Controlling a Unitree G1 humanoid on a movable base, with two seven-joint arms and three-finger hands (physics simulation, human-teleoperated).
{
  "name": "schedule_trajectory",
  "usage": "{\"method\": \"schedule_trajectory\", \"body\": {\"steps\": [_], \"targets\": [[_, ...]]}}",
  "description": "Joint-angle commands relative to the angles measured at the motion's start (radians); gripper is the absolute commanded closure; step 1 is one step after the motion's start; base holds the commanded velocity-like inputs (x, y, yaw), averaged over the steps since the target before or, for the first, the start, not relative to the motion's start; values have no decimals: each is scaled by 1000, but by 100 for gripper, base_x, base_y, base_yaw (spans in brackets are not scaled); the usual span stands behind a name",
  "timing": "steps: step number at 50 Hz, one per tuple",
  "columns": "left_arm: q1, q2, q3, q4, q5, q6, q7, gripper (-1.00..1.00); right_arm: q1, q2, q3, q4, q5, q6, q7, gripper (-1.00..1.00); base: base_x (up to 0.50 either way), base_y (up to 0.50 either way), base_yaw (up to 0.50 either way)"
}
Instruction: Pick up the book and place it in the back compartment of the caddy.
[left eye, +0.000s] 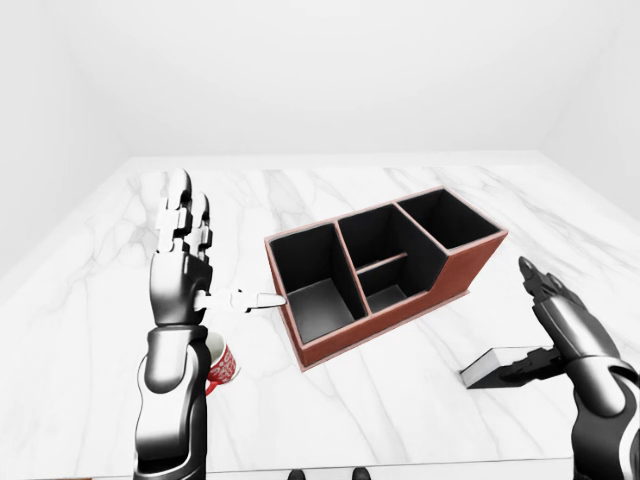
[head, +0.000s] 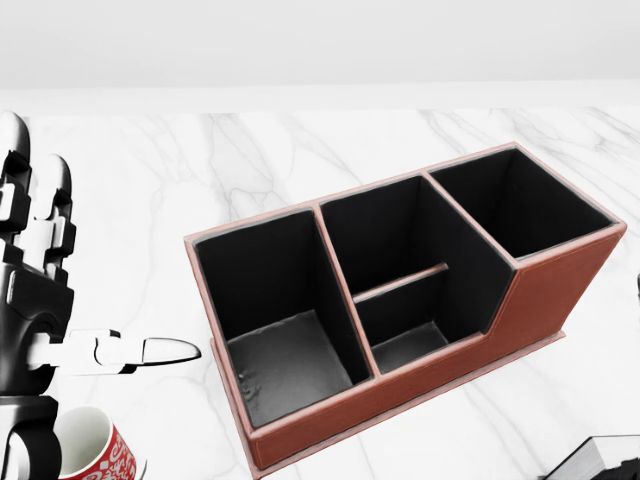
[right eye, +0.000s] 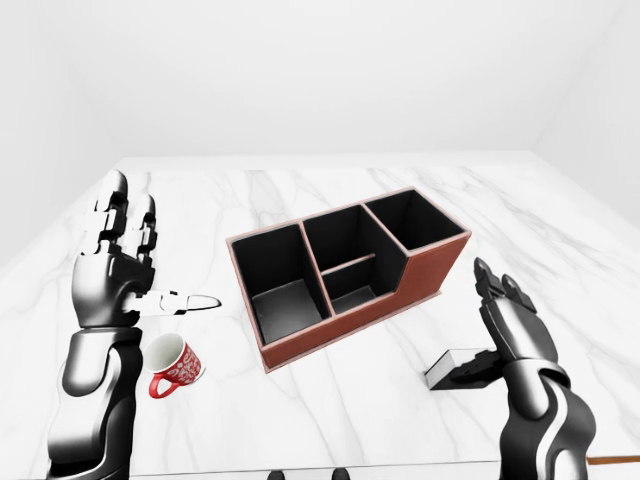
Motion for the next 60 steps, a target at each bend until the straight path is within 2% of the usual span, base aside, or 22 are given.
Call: {"method": "schedule_trajectory", "body": {"steps": [1, 3, 5, 8, 20, 29, 60], "targets": [[2, -1, -3, 9, 3, 0, 0, -100, -10, -23, -1, 35, -1, -40, -31, -100, 0, 0, 0], [1, -1, -3, 12, 3, 0, 0, -100, -14, -24, -1, 34, 4, -44, -26, -100, 0, 0, 0], [0, -1, -3, 7, 3, 0, 0, -100, -16, -31, 4, 50, -6, -68, -46, -100, 0, 0, 0], [1, 0, -1, -3, 1, 0, -1, -100, -16, -28, 18, 72, -13, -84, -60, -100, 0, 0, 0], [1, -1, -1, 0, 1, 0, 0, -100, -10, -28, 23, 85, -15, -112, -62, -100, 0, 0, 0], [4, -2, -3, 0, 3, 0, -1, -100, 6, -20, 33, 96, -15, -153, -60, -100, 0, 0, 0], [0, -1, -3, 9, 5, 0, 0, -100, 32, -18, 4, 114, -42, -153, -45, -100, 0, 0, 0]]}}
